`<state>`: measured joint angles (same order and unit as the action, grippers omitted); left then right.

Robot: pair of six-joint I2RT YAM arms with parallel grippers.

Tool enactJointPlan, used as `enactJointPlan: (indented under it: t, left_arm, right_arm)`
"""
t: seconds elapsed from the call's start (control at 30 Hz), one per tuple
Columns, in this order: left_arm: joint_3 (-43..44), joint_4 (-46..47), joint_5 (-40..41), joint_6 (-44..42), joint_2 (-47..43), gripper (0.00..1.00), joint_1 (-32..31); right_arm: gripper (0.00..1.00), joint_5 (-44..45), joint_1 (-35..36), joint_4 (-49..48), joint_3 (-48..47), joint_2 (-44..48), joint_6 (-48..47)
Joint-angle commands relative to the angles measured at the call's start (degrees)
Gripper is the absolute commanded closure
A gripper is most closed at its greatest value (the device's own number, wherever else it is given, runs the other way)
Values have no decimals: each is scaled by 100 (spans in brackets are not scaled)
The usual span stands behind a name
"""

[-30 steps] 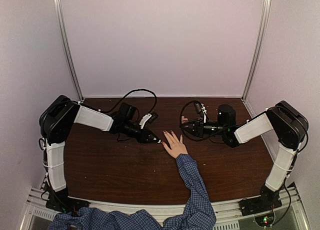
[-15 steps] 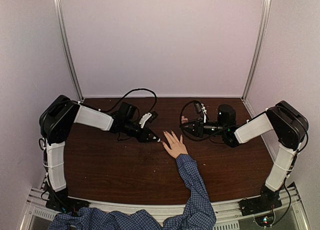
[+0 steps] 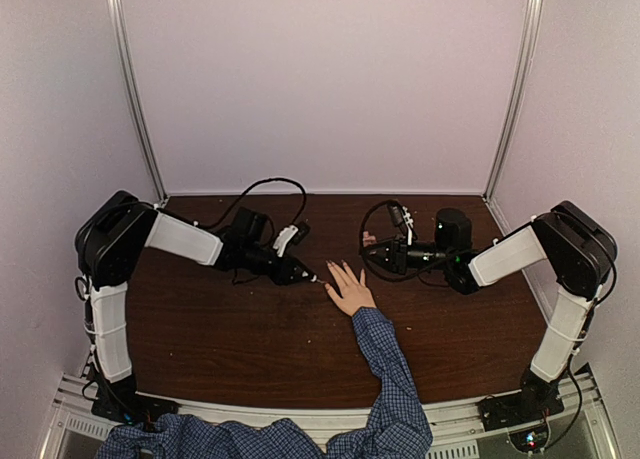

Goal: Paint the nails
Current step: Paint the nail with the hand.

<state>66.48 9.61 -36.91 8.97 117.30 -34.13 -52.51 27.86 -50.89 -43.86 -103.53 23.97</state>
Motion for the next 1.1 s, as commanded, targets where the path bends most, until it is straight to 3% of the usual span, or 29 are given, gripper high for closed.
enactJointPlan:
  t: [0.0,0.1,0.23,0.53,0.8,1.07]
  left_arm:
    - [-472,753,213,-1,-554,100,47]
    - [-746,733,226,-167,-1010,100,19]
    - [-492,-371,459,-773,-1436,100,-171]
    - [240,-2007,757,-1448,-1322,100,-337]
    - [852,-2707,1019,-1850,-723,100,-673]
    - [1004,-2584,977,-1763,-538,100,-712]
  right_arm:
    - [100,-61,-43,-276,-89,-63,25]
    - [100,-66,-43,-304,-80,-59,29]
    - [100,-75,-43,-333,-62,-46,38]
    - [100,-79,-61,-450,-28,-62,85]
    - [100,-105,-118,-624,6,-104,218]
    - [100,-134,-175,-869,35,-168,396]
